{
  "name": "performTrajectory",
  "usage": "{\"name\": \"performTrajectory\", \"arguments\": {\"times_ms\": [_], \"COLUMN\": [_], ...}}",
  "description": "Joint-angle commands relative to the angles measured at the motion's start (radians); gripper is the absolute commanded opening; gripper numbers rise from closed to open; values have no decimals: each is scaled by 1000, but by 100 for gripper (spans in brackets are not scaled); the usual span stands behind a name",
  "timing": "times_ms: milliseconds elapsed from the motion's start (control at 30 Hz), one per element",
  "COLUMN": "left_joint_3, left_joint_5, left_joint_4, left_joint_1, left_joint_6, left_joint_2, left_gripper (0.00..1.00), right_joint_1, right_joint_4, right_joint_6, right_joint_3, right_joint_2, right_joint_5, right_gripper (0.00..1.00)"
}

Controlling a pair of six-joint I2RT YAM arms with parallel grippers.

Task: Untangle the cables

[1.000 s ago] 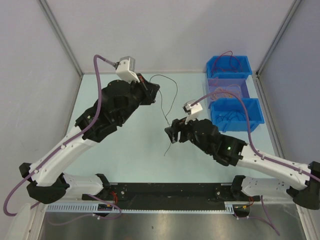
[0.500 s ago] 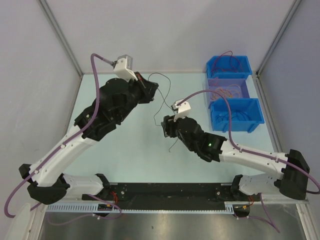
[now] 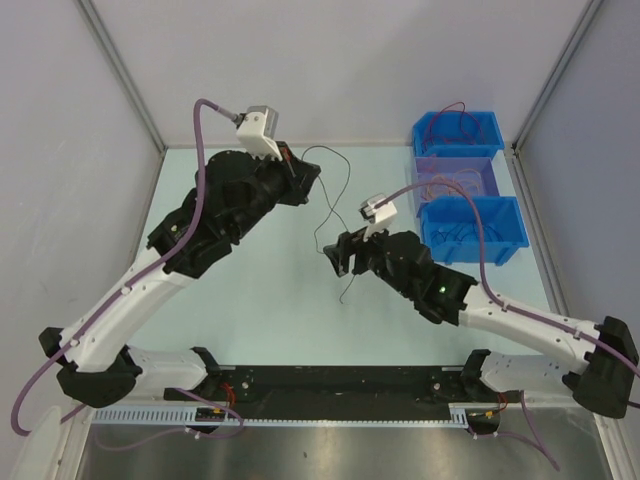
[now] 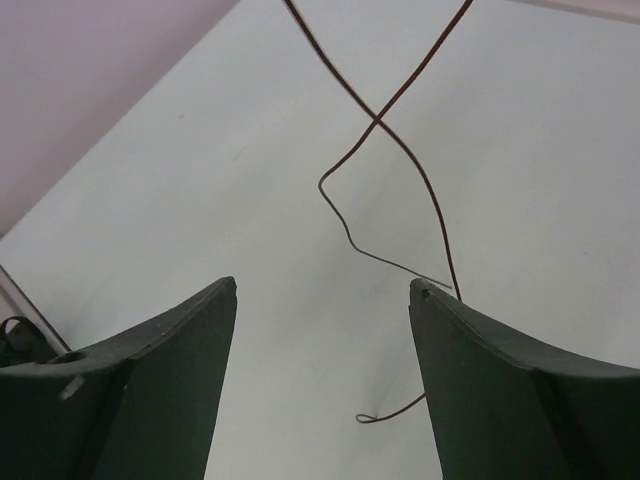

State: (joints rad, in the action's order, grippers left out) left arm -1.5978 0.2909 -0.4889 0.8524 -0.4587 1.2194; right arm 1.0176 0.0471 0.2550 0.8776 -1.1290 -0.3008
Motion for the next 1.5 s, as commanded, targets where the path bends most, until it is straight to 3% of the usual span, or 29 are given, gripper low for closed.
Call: {"name": "performTrajectory", "arguments": {"times_ms": [0,533,700,833,1167,1267,1300,1467], "left_joint_3": [-37,-33,-36,-39,-42,-44,-44,-45], "left_joint_5": [-70,-114,-119,-121,-139,-137,-134,-136], "left_joint_4": [18,42,49,49,55,53,53,55], "left_joint_1": [-6,-7,-7,-7,-7,-7,-7,-7], "left_joint_6": [57,29,31,32,34,37,38,40], "left_joint_2": [14,35,37,37,45,45,46,46], "left_gripper": [0,0,0,0,0,0,0,0], "right_joint_1": [-63,-97,-119,-134,-148,-149,-149,-152], "right_joint_4": [65,246,313,329,402,404,402,392], "right_joint_6": [45,84,79,82,81,81,81,79], "right_joint_3": [-41,-86,-86,-86,-80,-78,-78,-78], "right_joint_2": [83,60,17,-6,-57,-61,-63,-57], "right_joint_5": [140,9,19,9,26,22,22,11], "right_gripper": [74,71,67,57,57,41,27,4]}}
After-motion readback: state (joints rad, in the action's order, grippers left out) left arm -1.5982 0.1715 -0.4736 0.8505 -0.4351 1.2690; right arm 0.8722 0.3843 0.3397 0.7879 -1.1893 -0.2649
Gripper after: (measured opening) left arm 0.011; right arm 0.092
